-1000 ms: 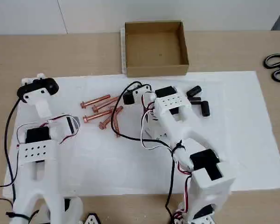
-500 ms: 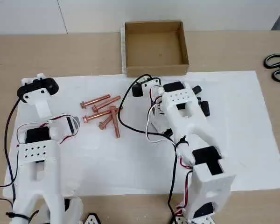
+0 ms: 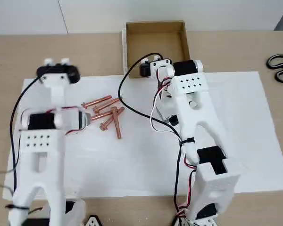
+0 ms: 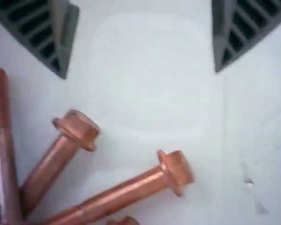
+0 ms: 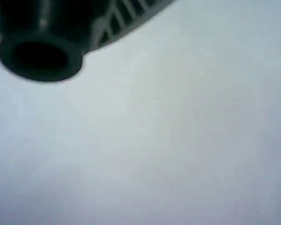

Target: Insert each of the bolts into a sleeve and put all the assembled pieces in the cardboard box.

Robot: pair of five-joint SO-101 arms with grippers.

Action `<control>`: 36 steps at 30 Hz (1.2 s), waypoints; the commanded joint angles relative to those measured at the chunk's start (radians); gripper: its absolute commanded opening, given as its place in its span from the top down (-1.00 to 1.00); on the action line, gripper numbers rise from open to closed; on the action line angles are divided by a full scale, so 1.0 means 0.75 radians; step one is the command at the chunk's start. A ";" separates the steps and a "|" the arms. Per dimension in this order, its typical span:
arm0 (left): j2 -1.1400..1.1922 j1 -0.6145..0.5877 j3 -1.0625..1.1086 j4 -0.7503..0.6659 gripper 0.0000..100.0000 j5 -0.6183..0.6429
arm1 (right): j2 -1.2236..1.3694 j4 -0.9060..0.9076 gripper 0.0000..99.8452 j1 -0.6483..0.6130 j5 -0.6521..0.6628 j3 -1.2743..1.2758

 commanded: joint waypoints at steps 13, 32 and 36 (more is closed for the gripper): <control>0.691 0.266 -0.600 0.340 0.61 0.084 | -0.021 0.030 0.99 0.011 -0.020 -0.074; 0.955 0.423 -0.670 0.047 0.62 0.822 | -0.281 0.034 0.99 0.244 -0.018 -0.074; 0.994 0.419 -0.670 0.039 0.62 0.843 | -0.281 0.034 0.99 0.247 -0.018 -0.074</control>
